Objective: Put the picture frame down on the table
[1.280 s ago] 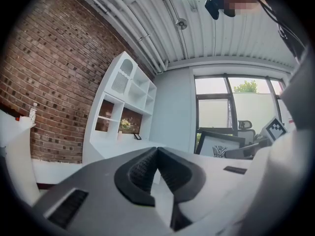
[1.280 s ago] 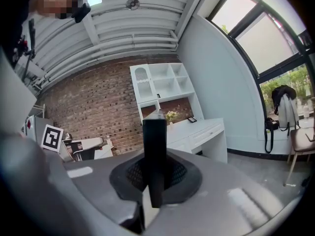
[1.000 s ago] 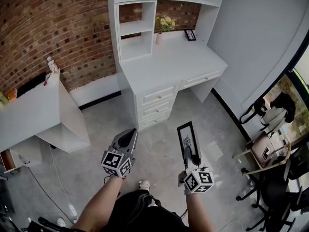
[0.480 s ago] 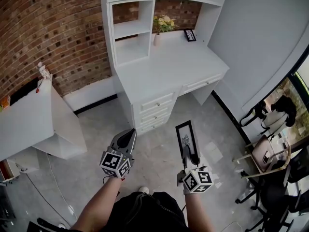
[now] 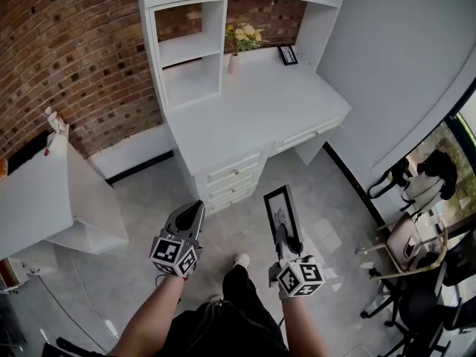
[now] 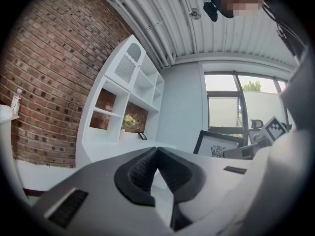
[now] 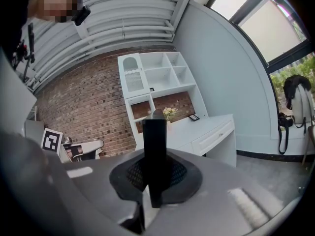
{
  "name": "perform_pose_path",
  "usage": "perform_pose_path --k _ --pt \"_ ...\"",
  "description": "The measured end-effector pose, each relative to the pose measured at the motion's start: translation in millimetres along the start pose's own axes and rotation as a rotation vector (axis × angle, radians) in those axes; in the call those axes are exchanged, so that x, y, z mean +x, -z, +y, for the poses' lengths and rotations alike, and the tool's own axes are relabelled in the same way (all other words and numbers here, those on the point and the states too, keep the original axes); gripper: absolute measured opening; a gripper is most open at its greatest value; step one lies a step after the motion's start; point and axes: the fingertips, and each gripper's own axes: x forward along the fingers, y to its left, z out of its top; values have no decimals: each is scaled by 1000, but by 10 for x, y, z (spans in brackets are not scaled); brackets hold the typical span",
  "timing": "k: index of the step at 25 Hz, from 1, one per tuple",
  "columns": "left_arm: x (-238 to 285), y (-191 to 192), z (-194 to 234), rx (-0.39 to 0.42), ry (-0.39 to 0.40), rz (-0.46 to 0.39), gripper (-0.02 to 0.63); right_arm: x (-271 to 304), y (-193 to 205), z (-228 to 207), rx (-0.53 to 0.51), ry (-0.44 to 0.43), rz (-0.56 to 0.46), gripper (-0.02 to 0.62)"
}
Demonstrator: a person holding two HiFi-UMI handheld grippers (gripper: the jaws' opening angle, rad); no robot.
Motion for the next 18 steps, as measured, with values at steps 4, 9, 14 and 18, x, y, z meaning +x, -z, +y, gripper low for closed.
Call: perform_pose_path --k 4,9,14,18 --pt "295 -27 97 1 -14 0 -9 314 -114 -144 0 -16 -4 12" --pt "741 -111 167 4 -19 -8 -9 704 -295 -358 -5 -38 -3 12" --pt "1122 -163 249 2 -34 -8 -9 1033 -417 -579 -8 -48 10 12" --pt "1394 -167 313 0 -47 -3 -9 1280 -485 -731 -7 -60 21 12"
